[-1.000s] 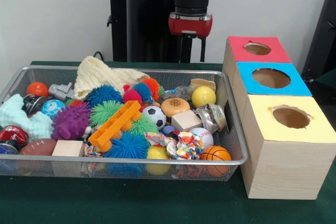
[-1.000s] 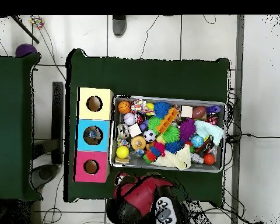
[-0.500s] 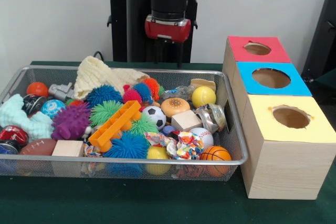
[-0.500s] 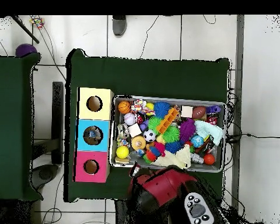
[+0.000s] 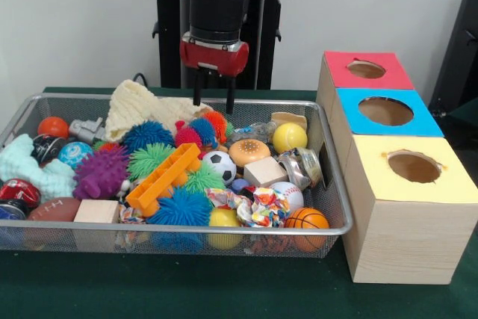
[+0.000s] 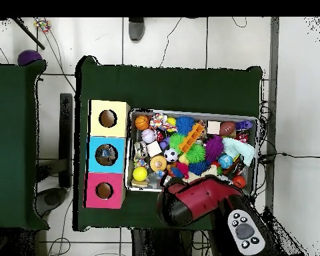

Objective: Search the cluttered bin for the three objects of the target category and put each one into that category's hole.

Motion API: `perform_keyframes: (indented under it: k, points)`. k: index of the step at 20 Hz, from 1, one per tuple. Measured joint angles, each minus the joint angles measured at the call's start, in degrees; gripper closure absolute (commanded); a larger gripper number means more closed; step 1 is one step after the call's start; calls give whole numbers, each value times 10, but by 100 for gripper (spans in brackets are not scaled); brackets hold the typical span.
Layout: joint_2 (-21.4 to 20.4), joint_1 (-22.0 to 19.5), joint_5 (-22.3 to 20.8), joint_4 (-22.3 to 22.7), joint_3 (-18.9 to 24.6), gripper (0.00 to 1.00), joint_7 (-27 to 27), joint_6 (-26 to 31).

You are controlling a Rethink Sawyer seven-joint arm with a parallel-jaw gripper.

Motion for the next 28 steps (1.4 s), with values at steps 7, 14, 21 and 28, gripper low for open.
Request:
perform_keyframes:
  k: [7,14,21,28]
  points:
    - [25,26,-4,-55,0,0,0,9]
    - [41,92,-5,-91,-5,0,0,9]
    - [43,188,-4,-102,-22,0,0,8]
    - [45,218,-4,-107,-41,0,0,8]
